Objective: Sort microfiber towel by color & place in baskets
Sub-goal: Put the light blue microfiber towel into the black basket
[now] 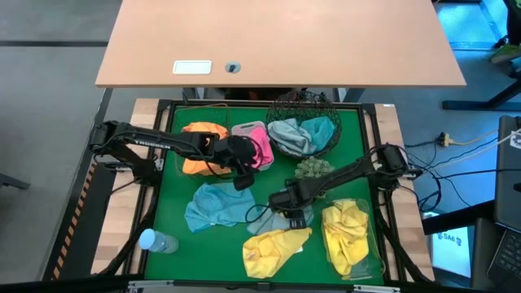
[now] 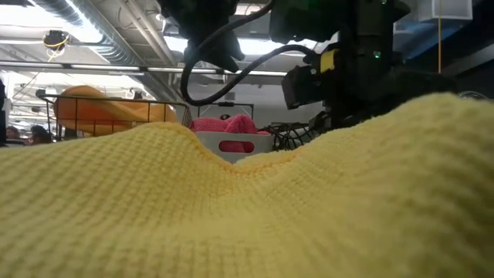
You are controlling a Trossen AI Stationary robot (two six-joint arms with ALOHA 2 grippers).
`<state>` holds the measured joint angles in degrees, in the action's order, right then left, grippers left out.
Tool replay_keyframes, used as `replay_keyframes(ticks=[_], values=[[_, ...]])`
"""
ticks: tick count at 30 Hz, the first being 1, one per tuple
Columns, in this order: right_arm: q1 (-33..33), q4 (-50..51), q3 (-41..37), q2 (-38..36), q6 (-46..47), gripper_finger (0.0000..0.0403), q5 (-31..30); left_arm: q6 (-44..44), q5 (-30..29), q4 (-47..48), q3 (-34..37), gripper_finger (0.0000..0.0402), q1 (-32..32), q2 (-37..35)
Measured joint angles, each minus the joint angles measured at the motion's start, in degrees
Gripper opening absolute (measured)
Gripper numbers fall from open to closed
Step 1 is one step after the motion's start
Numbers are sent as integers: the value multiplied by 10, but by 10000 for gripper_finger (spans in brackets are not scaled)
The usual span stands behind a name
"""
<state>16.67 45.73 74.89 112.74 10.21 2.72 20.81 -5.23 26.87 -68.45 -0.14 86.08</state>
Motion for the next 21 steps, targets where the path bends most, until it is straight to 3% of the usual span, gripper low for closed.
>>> replay_keyframes(ticks=[5, 12, 17, 21], values=[[1, -2, 0, 2, 0, 126, 4, -33, 0, 7, 0, 153, -3, -7], [2, -5, 4, 3, -1, 13, -1, -62, 0, 35, 0, 153, -3, -56], [2, 42, 50, 9, -10, 29, 16, -63, -1, 67, 0, 153, -6, -98], [2, 89, 113, 1, -35, 10, 14, -69, 4, 90, 0, 153, -18, -123]])
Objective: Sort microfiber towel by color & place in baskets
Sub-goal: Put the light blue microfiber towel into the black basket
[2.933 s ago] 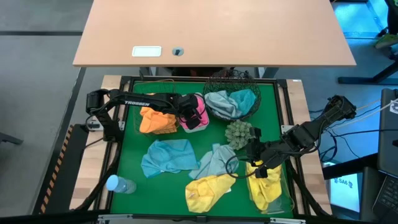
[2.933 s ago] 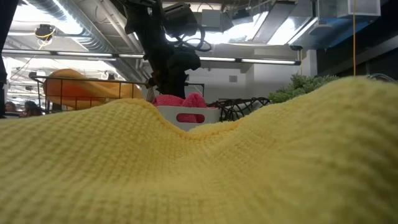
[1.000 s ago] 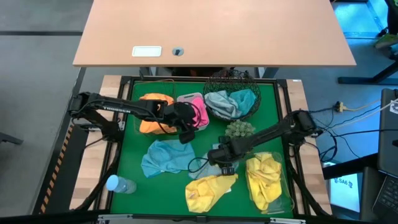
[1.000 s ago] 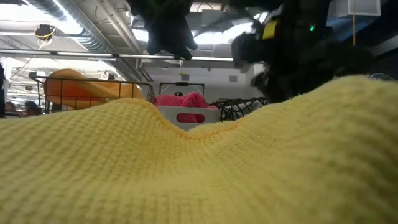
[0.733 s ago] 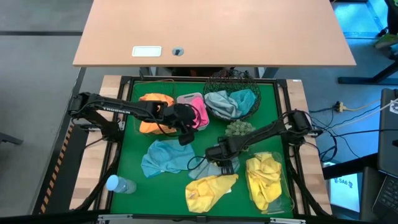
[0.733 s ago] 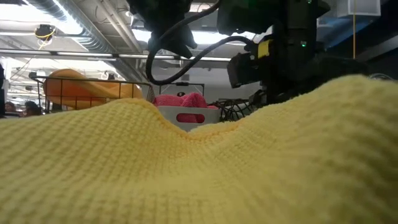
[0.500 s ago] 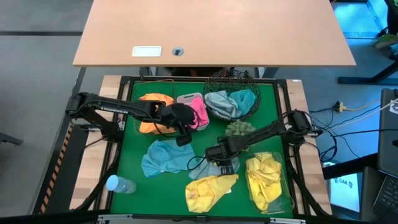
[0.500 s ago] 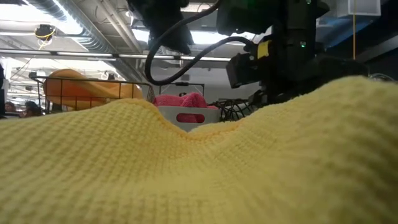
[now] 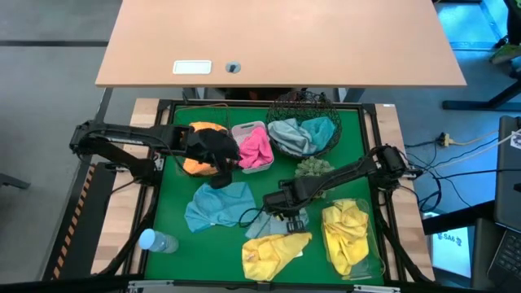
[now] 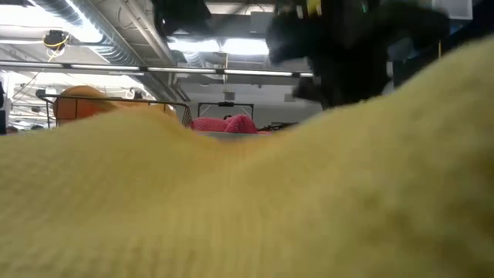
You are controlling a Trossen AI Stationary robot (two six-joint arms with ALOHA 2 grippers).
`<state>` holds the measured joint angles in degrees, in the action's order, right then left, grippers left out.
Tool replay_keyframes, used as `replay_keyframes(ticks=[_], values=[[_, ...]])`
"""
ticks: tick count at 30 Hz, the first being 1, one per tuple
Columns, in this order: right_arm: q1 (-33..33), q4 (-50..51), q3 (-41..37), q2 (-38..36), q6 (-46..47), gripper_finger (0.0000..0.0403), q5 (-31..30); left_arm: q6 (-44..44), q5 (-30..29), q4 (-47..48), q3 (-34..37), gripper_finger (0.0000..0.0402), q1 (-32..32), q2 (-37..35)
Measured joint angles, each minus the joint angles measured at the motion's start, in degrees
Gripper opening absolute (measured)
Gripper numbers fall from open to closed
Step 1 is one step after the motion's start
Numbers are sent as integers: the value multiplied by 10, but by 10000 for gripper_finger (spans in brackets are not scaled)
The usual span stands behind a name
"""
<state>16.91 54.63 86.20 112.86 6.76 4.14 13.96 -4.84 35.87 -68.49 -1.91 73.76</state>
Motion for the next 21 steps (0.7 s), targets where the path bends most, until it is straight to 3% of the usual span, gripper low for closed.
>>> replay_keyframes(ticks=[11, 21], values=[[-1, 182, 215, -4, -74, 8, -60, -21, -7, 101, 0, 153, -75, -45], [-19, 353, 417, -6, -115, 12, -118, 23, -51, 105, 0, 153, -130, -50]])
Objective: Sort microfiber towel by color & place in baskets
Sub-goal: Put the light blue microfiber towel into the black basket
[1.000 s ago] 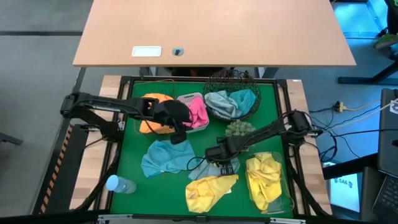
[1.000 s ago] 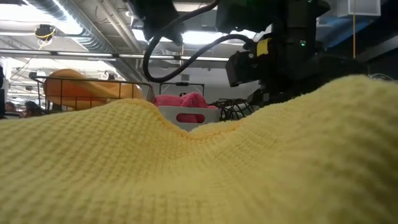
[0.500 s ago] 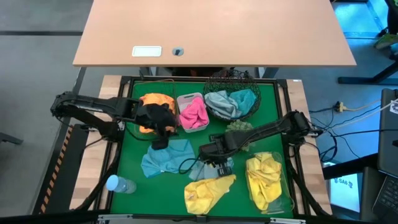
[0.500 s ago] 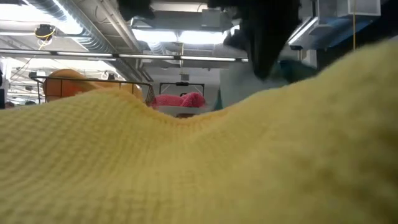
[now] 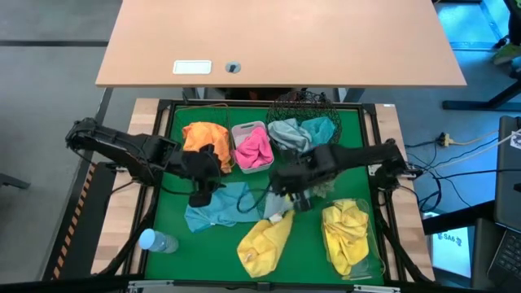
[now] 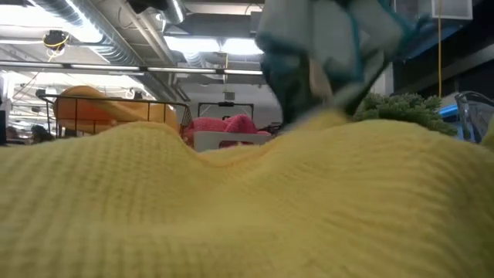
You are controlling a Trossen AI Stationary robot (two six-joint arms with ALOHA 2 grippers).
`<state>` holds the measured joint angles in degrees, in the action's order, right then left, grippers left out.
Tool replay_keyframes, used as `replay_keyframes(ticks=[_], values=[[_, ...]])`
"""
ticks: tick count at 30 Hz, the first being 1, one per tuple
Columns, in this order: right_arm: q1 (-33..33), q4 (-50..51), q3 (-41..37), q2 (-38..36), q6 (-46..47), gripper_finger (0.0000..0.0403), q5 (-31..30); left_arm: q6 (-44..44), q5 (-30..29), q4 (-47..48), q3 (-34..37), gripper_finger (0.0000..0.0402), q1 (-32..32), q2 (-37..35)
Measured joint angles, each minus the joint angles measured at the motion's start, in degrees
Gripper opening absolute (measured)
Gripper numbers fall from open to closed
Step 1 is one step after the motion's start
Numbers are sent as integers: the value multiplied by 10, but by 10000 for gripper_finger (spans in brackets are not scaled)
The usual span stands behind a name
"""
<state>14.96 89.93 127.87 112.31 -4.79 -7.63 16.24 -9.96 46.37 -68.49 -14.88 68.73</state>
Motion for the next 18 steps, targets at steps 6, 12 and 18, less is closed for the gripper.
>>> replay_keyframes(ticks=[6, 12, 18], values=[[-48, 0, 53, -33, -33, 9, 1, 42, -28, -3, 0, 153, -27, 0], [-120, 1, 53, -93, -46, 12, -41, 91, -36, -7, 0, 153, -50, 0], [-218, 1, 53, -132, -77, 14, -134, 128, -82, -12, 0, 153, -70, 0]])
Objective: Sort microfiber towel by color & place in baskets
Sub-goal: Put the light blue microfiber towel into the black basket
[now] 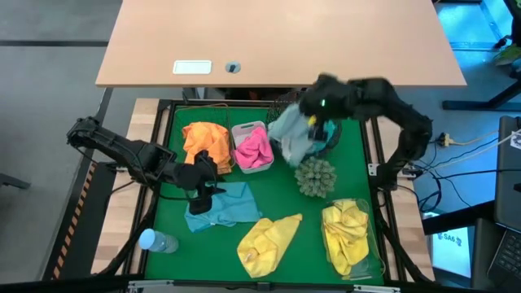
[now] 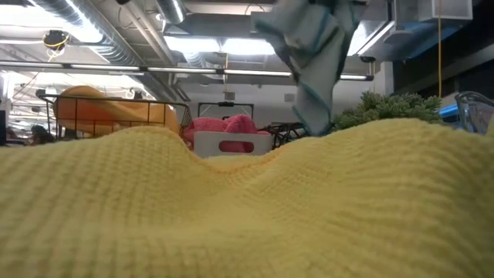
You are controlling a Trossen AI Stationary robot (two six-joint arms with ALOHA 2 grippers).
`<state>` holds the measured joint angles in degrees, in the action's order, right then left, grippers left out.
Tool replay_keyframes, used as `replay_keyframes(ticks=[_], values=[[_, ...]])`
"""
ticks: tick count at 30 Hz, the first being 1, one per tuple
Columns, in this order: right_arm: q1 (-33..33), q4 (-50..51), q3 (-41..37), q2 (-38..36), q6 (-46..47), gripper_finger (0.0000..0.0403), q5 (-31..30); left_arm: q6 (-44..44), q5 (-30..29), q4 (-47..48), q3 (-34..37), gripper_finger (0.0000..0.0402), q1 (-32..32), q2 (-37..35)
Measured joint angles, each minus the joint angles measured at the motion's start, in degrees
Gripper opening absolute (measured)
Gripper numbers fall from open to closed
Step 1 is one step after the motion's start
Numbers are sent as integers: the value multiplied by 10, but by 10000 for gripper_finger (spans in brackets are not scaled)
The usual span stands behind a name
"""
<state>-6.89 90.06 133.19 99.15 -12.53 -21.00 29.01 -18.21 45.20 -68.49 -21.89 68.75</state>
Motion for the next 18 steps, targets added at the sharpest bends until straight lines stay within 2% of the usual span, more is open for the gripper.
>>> replay_keyframes(ticks=[3, 9, 14, 18], values=[[-63, 0, 0, -7, -15, 16, -15, 16, -3, -1, 0, 153, -7, 0], [-184, 0, 0, -3, -25, 18, 0, 30, -7, -18, 0, 153, -18, 0], [-253, 0, -1, 19, -24, 18, 86, 37, -7, -34, 0, 153, -19, 0], [-276, -1, -18, 32, -23, 18, 162, 39, -7, -35, 0, 153, -19, 0]])
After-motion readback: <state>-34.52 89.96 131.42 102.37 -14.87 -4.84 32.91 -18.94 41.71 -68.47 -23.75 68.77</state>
